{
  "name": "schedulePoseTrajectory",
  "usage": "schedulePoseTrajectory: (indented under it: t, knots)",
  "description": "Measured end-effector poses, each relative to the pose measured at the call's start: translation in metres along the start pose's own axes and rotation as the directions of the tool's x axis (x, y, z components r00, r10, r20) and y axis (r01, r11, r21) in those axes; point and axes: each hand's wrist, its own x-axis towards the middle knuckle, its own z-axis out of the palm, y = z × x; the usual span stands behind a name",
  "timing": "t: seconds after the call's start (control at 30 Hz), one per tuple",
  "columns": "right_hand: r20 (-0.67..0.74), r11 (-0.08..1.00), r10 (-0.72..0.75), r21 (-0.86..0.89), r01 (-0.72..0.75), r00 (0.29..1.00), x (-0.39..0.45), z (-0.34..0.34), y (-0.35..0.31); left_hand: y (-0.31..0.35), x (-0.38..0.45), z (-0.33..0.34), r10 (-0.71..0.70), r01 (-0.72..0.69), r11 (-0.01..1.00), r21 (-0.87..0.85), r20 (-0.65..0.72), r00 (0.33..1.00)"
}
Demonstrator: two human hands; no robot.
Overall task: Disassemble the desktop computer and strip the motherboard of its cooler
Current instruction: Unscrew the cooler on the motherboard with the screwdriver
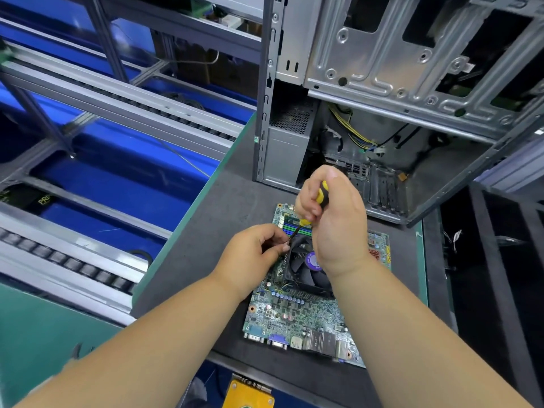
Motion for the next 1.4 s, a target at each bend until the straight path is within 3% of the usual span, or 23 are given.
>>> schedulePoseTrajectory:
  t: [0.13,0.27,0.4,0.53,0.67,0.77,0.87,0.93,1.1,1.27,1.4]
  knots:
    - [0.126,0.993,0.074,0.083,-0.085,0.989,0.012,-0.001,-0.002,0.0,0.002,0.0,-0.013,0.014,1.0,0.008,-0.016,1.0]
    - [0.317,0.958,0.217,0.114,-0.264,0.923,0.024,-0.01,-0.012,0.003,0.002,-0.005,-0.033,0.034,0.999,-0.029,0.025,0.999]
    - [0.362,0.966,0.252,-0.037,-0.256,0.897,0.026,-0.006,-0.016,0.004,-0.001,-0.002,-0.032,0.034,0.997,-0.066,0.023,0.999]
    - [0.179,0.955,0.215,-0.244,-0.168,0.96,0.012,0.007,-0.011,0.002,-0.001,0.0,-0.041,0.046,0.99,-0.133,0.038,0.998]
    - [-0.137,0.968,0.127,-0.2,-0.153,0.982,0.006,0.013,-0.003,-0.002,0.0,0.003,-0.079,0.08,0.982,-0.172,0.009,0.997]
    - [-0.223,0.985,0.021,-0.163,-0.058,0.975,0.001,0.014,0.002,-0.005,0.0,0.004,-0.07,0.071,0.983,-0.167,0.011,0.998]
    - [-0.007,0.999,0.002,-0.045,-0.002,1.0,0.001,0.009,0.005,-0.006,0.0,0.003,-0.039,0.038,0.981,-0.188,-0.002,0.999]
    - [0.171,0.997,0.08,-0.014,-0.078,0.982,0.008,0.007,0.002,-0.006,0.0,0.002,-0.022,0.021,0.98,-0.199,-0.002,1.0]
    - [0.344,0.976,0.21,-0.127,-0.177,0.915,0.017,0.008,-0.008,0.0,-0.004,0.003,-0.047,0.042,0.968,-0.248,-0.016,0.999]
    - [0.345,0.949,0.27,-0.251,-0.189,0.899,0.019,0.015,-0.01,0.012,-0.008,-0.008,-0.043,0.094,0.944,-0.316,0.166,0.985]
    - [0.208,0.91,0.318,-0.339,-0.237,0.925,0.025,0.011,-0.017,0.017,-0.003,-0.003,-0.049,0.096,0.971,-0.219,0.21,0.976]
